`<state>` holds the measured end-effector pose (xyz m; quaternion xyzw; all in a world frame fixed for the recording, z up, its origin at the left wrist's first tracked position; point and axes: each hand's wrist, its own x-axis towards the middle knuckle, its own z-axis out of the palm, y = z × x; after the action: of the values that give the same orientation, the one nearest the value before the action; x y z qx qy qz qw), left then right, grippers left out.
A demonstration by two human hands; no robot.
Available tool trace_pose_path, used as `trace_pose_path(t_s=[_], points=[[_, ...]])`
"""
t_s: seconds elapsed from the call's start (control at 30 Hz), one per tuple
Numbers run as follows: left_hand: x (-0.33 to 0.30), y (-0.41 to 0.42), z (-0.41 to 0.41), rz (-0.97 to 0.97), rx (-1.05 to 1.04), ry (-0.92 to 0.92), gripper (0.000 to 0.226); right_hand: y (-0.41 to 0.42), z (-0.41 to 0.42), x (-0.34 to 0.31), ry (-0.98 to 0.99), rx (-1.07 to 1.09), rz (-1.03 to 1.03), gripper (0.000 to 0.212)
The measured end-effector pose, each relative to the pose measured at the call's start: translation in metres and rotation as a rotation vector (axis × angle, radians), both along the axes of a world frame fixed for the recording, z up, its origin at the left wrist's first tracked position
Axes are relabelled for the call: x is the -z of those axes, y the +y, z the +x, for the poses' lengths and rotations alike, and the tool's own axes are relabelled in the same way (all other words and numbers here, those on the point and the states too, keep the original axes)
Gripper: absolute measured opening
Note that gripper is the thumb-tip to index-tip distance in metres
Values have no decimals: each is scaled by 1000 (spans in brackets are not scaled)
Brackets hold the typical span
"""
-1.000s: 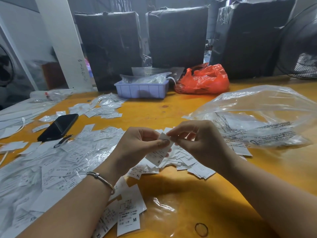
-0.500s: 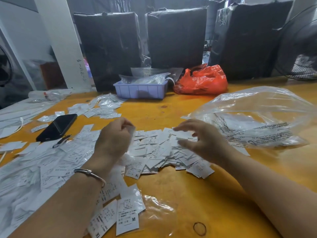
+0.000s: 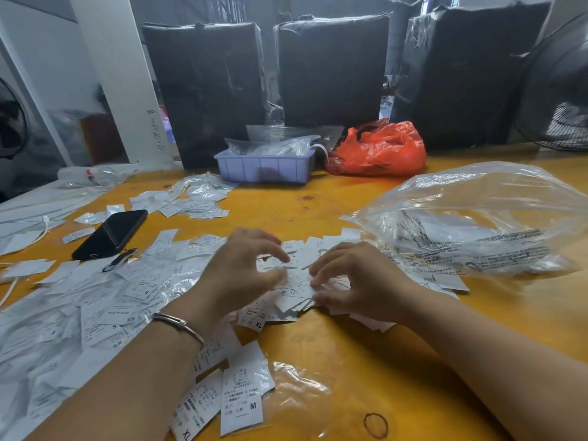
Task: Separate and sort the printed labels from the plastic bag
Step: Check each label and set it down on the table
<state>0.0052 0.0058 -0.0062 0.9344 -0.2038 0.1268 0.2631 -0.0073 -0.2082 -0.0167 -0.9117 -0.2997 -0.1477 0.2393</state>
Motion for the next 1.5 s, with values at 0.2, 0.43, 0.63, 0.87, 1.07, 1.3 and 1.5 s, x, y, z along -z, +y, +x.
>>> trace_pose_path(t_s=[0.2, 0.43, 0.63, 0.87, 1.07, 1.3, 1.5], points=[[1, -9, -5, 59, 157, 106, 43, -5, -1, -4, -37, -36, 5, 10], [3, -14, -4, 116, 186, 15, 26, -22, 1, -14, -72, 201, 150, 15], [7, -15, -4, 6, 169, -6, 9, -59, 11, -25, -201, 724, 145, 27], [2, -13, -6, -103, 157, -103, 11, -101, 29, -14, 77, 1123, -209, 22], [0, -15, -11, -455, 151, 16, 12, -107, 37, -8, 107, 1159, -214, 14], [-5, -14, -12, -618, 169, 80, 28, -106, 38, -9, 93, 1153, -174, 14], [-4, -15, -12, -526, 139, 73, 11, -105, 35, -10, -289, 1052, 221, 14]])
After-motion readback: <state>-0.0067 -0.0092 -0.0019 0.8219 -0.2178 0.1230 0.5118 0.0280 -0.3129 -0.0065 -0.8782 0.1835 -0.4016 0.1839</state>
